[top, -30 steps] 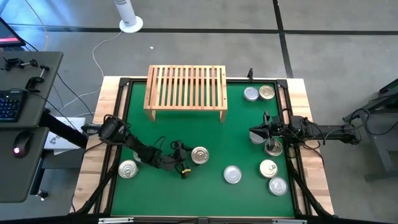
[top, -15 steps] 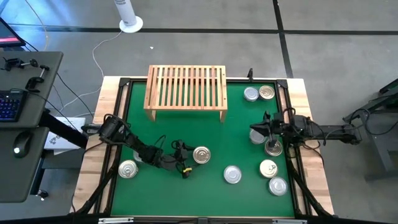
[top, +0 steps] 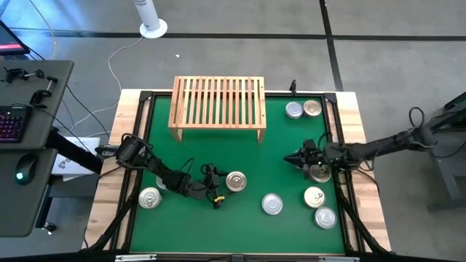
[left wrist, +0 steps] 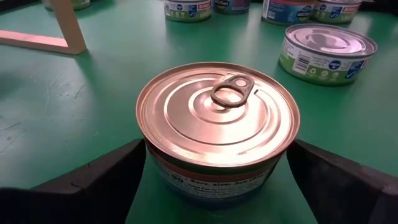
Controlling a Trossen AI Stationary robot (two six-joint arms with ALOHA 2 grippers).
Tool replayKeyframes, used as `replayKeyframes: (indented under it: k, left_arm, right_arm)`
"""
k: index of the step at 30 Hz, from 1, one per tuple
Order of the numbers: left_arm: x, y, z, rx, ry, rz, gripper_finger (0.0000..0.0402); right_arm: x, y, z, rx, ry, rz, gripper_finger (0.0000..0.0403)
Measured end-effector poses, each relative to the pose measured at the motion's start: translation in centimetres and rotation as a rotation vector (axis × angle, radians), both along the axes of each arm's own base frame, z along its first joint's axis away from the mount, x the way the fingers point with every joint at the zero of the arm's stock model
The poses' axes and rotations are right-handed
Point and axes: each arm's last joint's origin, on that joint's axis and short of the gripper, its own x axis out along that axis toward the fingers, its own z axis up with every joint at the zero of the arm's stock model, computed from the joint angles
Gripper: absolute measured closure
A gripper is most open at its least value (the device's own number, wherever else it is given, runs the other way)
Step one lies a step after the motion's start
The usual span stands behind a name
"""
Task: Stack canned seafood by type on shelf
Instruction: Put the blue pink tuna can on the shelf
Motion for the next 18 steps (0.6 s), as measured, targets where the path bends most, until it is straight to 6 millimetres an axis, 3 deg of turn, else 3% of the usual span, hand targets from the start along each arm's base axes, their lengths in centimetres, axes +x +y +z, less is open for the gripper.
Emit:
replayKeyframes:
  k: [10, 18]
  left_arm:
    - [0.2, 0.4, 0.0, 0.027, 0.009, -0.008, 0.0023]
    - [0.2, 0.5, 0.0, 0.075, 0.024, -0.04, 0.0023]
  right_arm:
    - [5.4, 1.0, 1.1, -0.1, 0.175, 0.041, 0.04]
    - [11.2, 1.9, -0.6, -0.14, 0.35, 0.079, 0.04]
